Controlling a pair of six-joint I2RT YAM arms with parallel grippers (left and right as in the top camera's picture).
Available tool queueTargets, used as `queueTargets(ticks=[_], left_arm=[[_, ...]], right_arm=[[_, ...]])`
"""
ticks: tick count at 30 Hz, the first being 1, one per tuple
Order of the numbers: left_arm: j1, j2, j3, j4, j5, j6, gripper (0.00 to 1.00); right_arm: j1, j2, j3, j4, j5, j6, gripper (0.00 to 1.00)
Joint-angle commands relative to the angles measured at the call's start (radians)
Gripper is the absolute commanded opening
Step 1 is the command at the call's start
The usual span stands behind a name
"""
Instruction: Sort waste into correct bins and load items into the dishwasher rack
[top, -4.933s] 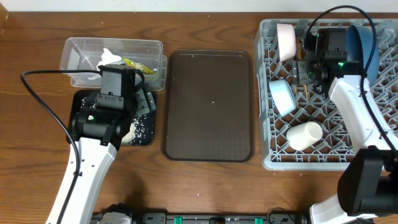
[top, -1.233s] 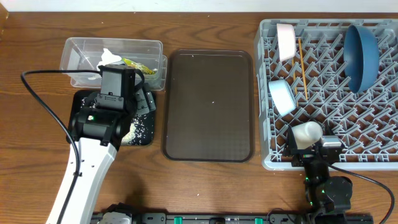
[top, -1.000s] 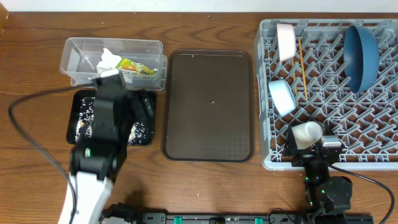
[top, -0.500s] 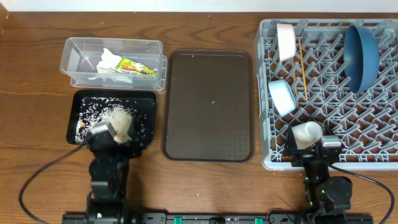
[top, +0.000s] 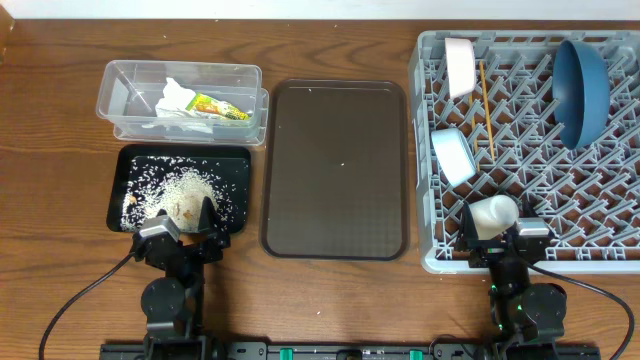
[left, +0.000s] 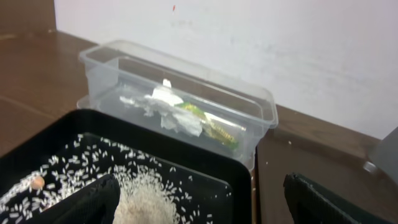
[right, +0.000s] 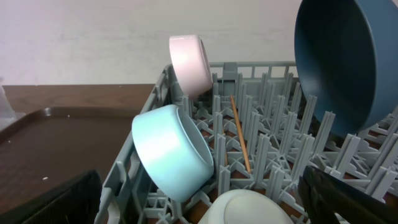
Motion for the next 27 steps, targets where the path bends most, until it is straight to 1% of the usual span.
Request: queueTargets(ticks=[1,27], left_arm=[[0.006,-0.019,-0.02,-0.04,-0.001,0.036,0.87],[0.006,-0.009,-0.02,-0.039,-0.002,0.036,0.87]], right_arm=[[0.015,-0.006,-0.002,-0.002,0.009,0.013,0.99],[0.015,-0.005,-0.002,-0.002,0.009,0.013,0.99]])
